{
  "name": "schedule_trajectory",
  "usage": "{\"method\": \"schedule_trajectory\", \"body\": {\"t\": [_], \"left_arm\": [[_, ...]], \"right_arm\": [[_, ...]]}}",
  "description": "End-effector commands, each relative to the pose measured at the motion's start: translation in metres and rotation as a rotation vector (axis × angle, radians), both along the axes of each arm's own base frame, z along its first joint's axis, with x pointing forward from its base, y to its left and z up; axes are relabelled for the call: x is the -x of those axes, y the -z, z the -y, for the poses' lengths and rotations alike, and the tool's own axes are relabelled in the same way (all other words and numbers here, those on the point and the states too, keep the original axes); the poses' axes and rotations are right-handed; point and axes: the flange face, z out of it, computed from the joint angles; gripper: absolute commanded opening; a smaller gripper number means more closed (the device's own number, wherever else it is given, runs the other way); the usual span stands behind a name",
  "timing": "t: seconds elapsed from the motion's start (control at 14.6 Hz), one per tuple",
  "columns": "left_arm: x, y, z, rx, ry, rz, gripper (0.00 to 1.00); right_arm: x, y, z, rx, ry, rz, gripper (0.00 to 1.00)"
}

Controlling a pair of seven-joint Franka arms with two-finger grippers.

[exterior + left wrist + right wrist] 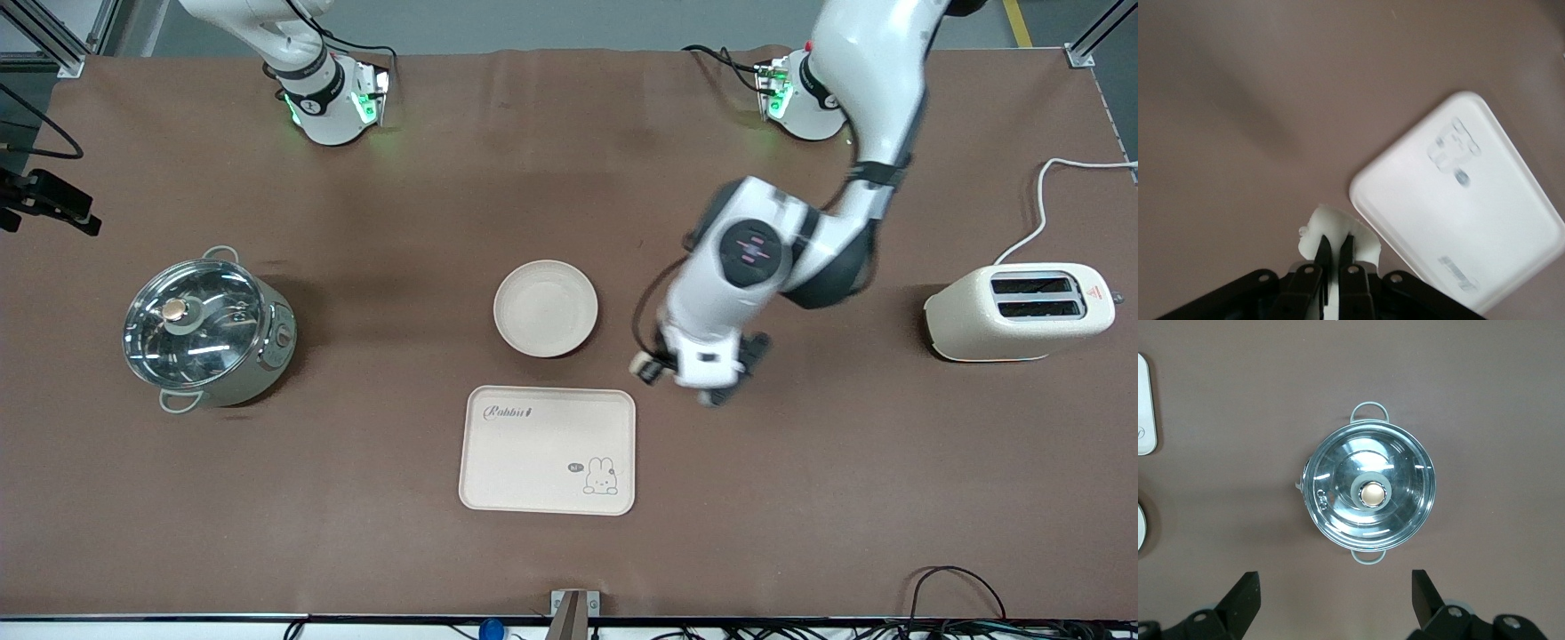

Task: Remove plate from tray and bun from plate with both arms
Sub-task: 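Carry the bun with the left gripper and set it beside the toaster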

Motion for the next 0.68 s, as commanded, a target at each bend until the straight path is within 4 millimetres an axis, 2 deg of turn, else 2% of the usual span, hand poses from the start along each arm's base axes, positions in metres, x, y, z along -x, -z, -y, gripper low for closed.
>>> {"method": "schedule_trajectory", "body": {"t": [0.0, 0.07, 0.27, 0.41, 0.48, 0.55, 0.61], "left_arm": [[-0.020, 0.034, -0.073, -0.037, 0.030, -0.061, 0.06], [-0.031, 0.053, -0.105, -0.042, 0.020, -0.086, 0.06], [-0.049, 0.106, -0.178, -0.098, 0.014, -0.129, 0.06], [-0.051, 0.122, -0.191, -0.100, 0.063, -0.136, 0.06], [-0.051, 0.125, -0.193, -0.098, 0.079, -0.137, 0.08], [-0.053, 0.129, -0.204, -0.098, 0.077, -0.141, 0.09], [-0.054, 0.133, -0.215, -0.097, 0.084, -0.145, 0.14]], "right_arm": [[0.001, 0.001, 0.000, 0.015, 0.009, -0.005, 1.00], [0.001, 0.001, -0.001, 0.015, 0.007, -0.003, 1.00], [-0.001, -0.001, -0.005, 0.015, -0.001, 0.004, 1.00], [-0.001, -0.001, -0.006, 0.012, -0.002, 0.008, 1.00], [-0.002, -0.001, -0.007, 0.011, -0.004, 0.008, 1.00], [-0.002, -0.001, -0.009, 0.011, -0.007, 0.006, 1.00], [-0.002, -0.001, -0.009, 0.011, -0.007, 0.006, 1.00]]}}
